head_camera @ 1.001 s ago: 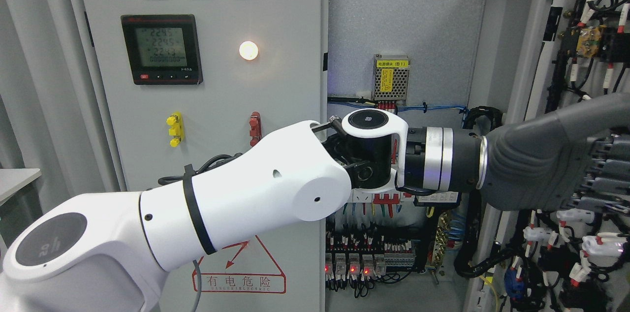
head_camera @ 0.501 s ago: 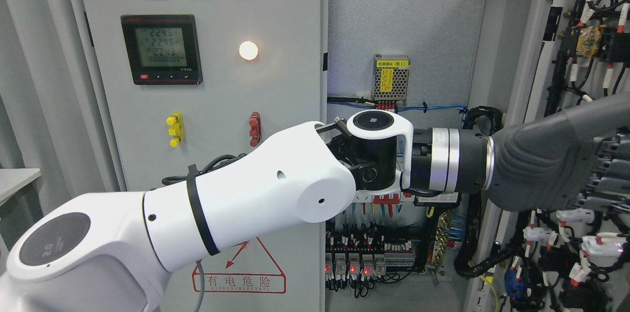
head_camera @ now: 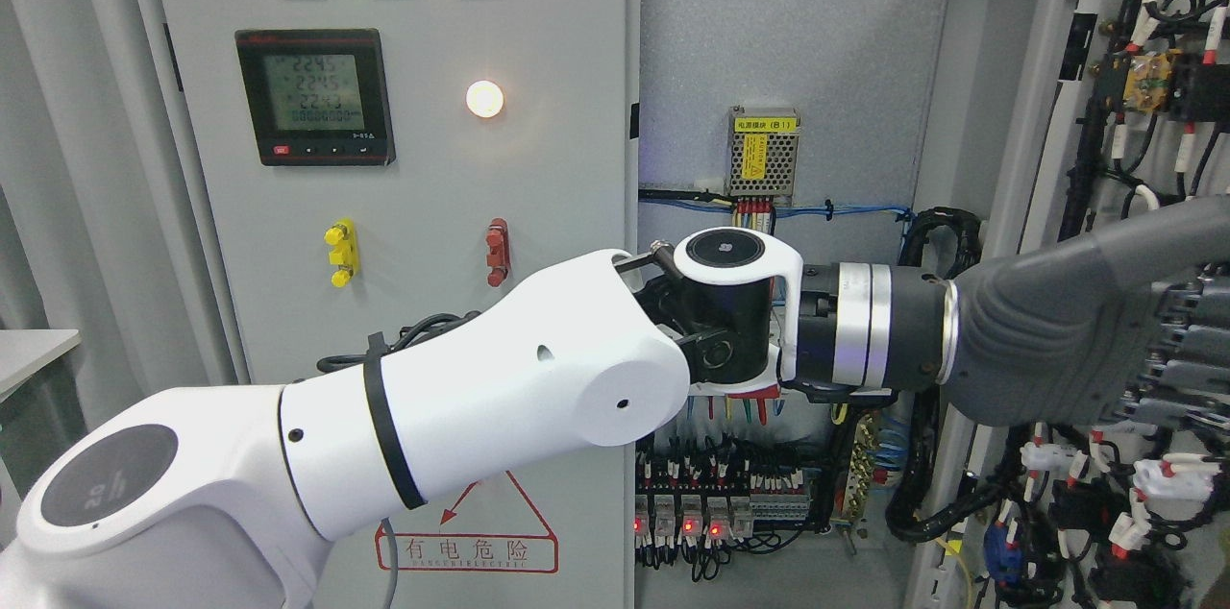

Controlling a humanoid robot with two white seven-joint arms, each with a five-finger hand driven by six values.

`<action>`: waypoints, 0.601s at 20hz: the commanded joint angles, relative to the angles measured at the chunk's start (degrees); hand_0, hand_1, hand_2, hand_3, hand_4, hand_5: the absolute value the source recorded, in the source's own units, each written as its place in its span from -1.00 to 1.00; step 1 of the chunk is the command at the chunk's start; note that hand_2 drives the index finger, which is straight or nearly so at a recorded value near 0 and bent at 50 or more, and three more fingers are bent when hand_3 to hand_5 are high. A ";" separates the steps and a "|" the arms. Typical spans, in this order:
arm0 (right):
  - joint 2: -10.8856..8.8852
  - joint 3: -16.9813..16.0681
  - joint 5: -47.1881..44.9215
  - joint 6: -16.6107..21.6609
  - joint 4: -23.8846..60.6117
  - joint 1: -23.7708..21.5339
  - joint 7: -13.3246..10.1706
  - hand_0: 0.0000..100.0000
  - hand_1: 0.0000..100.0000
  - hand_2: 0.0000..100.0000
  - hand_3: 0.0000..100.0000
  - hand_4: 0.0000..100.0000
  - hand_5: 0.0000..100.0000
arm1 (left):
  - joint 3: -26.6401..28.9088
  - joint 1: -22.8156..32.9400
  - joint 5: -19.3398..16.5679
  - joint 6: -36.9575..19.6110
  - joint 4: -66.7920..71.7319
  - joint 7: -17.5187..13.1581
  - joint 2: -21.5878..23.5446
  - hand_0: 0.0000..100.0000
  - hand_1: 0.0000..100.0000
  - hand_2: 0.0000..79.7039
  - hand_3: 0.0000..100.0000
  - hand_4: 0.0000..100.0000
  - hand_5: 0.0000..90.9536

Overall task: Open door with both hands
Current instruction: 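Keep pushing the button-panel door fully open with the left hand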

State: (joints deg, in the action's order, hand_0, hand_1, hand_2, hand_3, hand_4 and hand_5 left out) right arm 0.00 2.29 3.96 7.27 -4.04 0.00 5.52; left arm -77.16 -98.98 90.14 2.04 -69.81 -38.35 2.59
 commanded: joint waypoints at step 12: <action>-0.27 0.00 0.00 0.03 0.00 0.70 0.02 -0.56 -1.00 -1.00 -1.00 -1.00 -1.00 | 13.61 23.01 -23.05 0.07 -22.99 8.20 28.16 -0.41 -1.00 -0.93 -0.95 -0.92 -1.00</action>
State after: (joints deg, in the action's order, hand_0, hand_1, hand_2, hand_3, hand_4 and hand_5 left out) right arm 0.00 2.28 3.96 7.27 -4.04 0.00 5.43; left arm -69.03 -84.82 73.21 2.03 -80.47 -31.50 16.65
